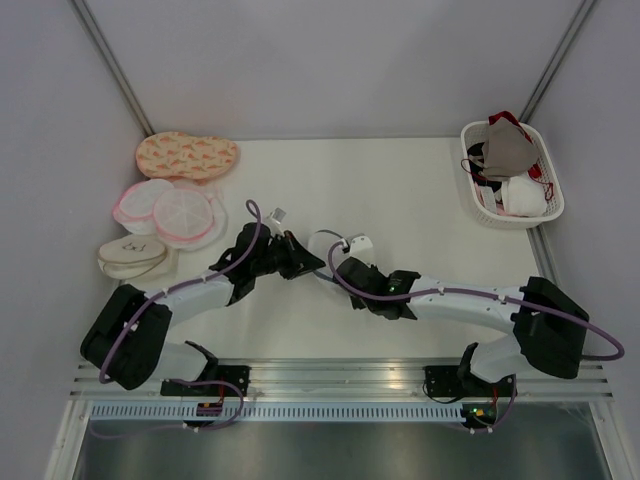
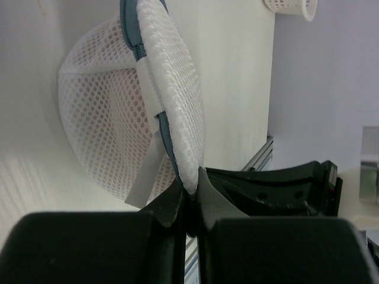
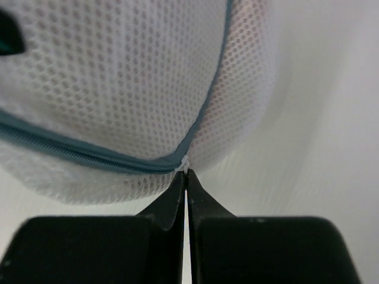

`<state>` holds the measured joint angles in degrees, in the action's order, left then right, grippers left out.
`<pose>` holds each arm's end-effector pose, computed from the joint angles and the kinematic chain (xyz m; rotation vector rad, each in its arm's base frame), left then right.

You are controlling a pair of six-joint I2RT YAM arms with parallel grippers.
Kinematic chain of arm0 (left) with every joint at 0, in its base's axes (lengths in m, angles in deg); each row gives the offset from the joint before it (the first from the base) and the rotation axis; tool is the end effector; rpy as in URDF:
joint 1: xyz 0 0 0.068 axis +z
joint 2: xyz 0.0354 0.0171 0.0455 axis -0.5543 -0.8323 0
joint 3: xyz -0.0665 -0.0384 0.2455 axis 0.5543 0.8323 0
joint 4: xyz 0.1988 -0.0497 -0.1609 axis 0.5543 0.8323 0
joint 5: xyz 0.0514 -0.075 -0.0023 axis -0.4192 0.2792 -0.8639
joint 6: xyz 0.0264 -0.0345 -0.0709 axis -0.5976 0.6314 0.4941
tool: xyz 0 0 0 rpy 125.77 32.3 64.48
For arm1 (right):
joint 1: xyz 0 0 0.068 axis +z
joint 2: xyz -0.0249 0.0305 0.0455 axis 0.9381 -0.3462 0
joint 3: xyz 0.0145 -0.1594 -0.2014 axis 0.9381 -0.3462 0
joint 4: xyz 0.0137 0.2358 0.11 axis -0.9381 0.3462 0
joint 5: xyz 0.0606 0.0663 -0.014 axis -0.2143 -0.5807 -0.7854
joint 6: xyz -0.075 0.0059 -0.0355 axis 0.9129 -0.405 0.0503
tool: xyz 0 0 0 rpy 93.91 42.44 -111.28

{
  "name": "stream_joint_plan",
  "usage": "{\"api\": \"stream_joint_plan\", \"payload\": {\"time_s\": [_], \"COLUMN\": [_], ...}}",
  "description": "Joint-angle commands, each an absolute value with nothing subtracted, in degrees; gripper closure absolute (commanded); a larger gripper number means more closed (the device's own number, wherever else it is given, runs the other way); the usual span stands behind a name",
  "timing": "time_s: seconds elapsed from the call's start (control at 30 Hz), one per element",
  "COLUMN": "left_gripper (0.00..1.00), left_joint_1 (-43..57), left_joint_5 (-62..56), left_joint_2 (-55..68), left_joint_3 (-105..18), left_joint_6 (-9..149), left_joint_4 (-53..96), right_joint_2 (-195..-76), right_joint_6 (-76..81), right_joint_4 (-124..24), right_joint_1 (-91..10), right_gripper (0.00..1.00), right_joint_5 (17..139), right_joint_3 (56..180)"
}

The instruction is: Unzip the laundry bag and remove the bra

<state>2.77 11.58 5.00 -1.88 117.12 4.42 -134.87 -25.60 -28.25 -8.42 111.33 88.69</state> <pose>0.2432 -0.1783 0.1527 -0.2784 2.2964 -1.3038 0.1683 0.2414 0.1554 -0.3861 2.3904 0.1750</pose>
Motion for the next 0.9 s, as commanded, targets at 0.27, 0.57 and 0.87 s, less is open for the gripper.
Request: {"api": "stream_joint_plan", "payload": {"time_s": [0.27,0.57,0.87], "left_gripper": [0.96,0.15,0.14], "left_joint_1": [4.13,4.31,2.47], "left_joint_5": [25.71,7.10,-5.75], "left_joint_2": [-7.18,-12.65,7.72], "left_joint_3": [-17.31,-28.66,-15.50], "left_joint_6": [95.74,92.54,106.76], "left_joint_4": [13.00,25.03,32.26], "right_joint_2": [-144.33,-133.97,-125.27], "right_joint_6": [-23.18,-20.81,-18.08], "right_joint_4": [-24.54,-25.33,-30.85], "right_joint_1": [-17.44,-17.45,-16.66], "right_gripper": [1.00,0.99,1.00], "right_joint_5": [126.12,124.19,106.72], "right_joint_3": [94.92,93.00,89.04]}}
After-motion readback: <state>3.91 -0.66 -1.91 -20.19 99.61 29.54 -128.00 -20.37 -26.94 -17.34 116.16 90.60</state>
